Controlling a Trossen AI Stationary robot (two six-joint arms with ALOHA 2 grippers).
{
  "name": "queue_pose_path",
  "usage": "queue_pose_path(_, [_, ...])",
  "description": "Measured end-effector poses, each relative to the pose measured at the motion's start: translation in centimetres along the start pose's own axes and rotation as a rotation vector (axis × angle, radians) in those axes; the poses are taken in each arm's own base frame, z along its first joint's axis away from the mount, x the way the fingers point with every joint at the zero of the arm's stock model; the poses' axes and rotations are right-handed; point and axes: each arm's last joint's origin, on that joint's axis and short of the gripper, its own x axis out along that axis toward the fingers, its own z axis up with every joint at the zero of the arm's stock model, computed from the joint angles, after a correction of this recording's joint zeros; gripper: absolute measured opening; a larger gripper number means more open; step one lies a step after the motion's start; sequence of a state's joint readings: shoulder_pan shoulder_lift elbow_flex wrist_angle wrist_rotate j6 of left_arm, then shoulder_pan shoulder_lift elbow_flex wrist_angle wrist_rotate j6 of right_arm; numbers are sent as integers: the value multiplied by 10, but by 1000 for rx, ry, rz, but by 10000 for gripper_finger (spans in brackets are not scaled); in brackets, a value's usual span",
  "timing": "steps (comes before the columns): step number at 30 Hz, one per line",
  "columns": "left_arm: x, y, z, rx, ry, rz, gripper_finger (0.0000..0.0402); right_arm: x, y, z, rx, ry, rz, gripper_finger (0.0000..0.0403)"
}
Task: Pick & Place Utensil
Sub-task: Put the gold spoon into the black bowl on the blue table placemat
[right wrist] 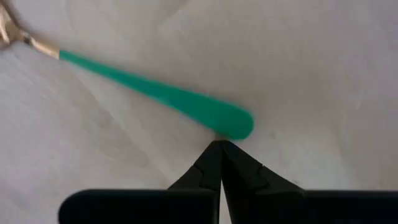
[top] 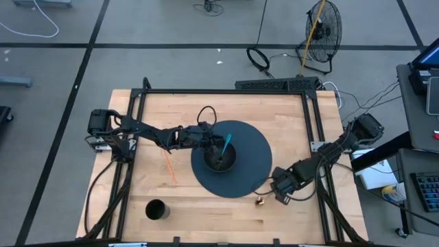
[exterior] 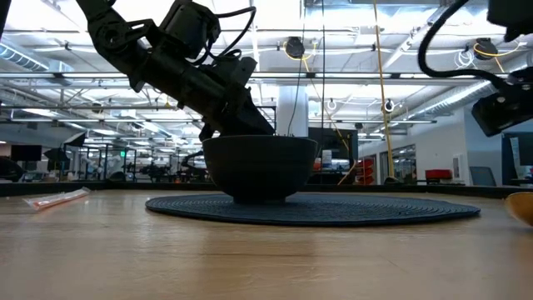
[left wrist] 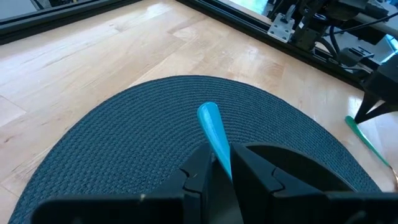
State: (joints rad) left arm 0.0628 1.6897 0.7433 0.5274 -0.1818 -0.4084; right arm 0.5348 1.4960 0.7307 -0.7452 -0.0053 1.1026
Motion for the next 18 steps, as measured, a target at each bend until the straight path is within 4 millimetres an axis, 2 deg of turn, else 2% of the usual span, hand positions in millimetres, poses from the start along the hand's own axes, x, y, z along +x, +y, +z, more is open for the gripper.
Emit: queue_pose_path(18, [0, 0, 0, 8, -1, 0, 63, 0, -20, 46, -115, -124, 7, 1])
